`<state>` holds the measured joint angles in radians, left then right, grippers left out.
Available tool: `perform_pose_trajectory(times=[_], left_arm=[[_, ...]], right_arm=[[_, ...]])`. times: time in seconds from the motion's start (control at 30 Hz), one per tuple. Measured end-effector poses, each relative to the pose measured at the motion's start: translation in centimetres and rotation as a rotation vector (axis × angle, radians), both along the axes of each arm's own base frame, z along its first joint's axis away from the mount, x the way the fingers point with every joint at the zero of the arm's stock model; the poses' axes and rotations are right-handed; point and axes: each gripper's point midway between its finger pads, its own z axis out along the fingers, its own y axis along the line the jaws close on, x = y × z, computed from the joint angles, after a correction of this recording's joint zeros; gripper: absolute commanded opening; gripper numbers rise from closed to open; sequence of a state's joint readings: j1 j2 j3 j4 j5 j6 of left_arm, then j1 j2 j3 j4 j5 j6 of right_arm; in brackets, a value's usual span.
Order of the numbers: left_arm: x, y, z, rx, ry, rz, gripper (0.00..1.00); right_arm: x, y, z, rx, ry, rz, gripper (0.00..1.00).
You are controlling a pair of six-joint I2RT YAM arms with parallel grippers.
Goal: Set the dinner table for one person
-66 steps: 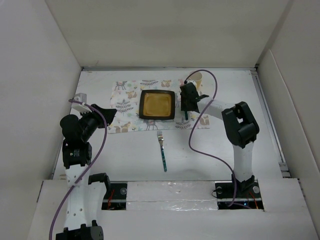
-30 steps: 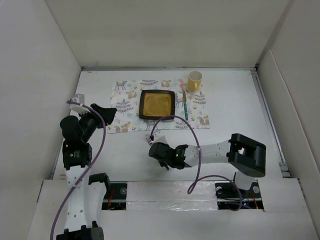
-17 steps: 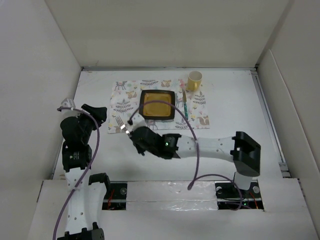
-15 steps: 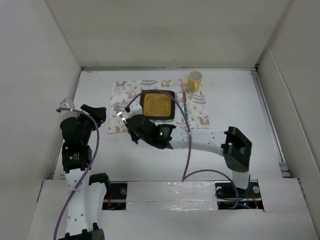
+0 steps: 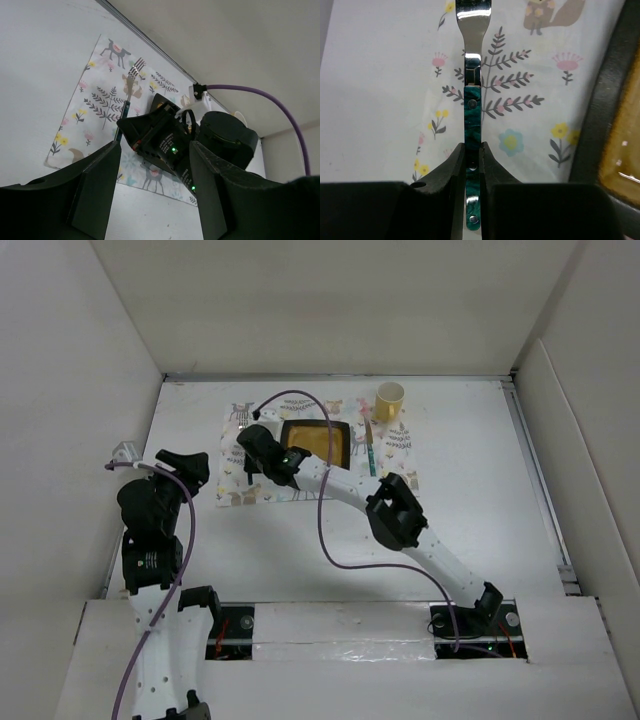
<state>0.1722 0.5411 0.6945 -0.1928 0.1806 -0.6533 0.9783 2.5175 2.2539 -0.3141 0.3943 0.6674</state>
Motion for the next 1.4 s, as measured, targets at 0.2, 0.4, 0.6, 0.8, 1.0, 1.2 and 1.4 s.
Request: perform_pose_trajectory(times=[0.2, 0.4, 0.6, 0.8, 1.0, 1.2, 1.4], left_arm=[[0.0, -0.1, 0.1, 0.001, -0.002, -0.003, 0.56], [-0.1, -0.5, 0.0, -0.003, -0.002, -0.028, 0.56], [0.1, -0.7, -0.3, -0.005, 0.011, -0.045, 0.59], [0.3, -0.8, -0.6, -0.001, 0.022, -0.055, 0.6], [0.3, -0.9, -0.7, 0.007, 0.027, -0.064, 0.6], [0.4, -0.8, -0.6, 0.027, 0.019, -0.067, 0.65], [0.3, -0.7, -0.2, 0.07, 0.001, -0.076, 0.68]], right_arm=[[0.8, 1.9, -1.6, 0.063, 0.044, -0.006, 0.0], [1.5, 1.2, -2.9, 0.082, 0.082, -0.04, 0.0], [2.6, 0.4, -3.1, 0.1, 0.092, -0.061, 0.17], [2.5, -0.2, -5.1, 0.085, 0.12, -0.064, 0.3], [2.4, 0.2, -5.5, 0.113, 0.112, -0.052, 0.39], [1.7, -0.4, -4.3, 0.104, 0.101, -0.024, 0.55], [0.0, -2.0, 3.8, 0.132, -0.004, 0.038, 0.89]])
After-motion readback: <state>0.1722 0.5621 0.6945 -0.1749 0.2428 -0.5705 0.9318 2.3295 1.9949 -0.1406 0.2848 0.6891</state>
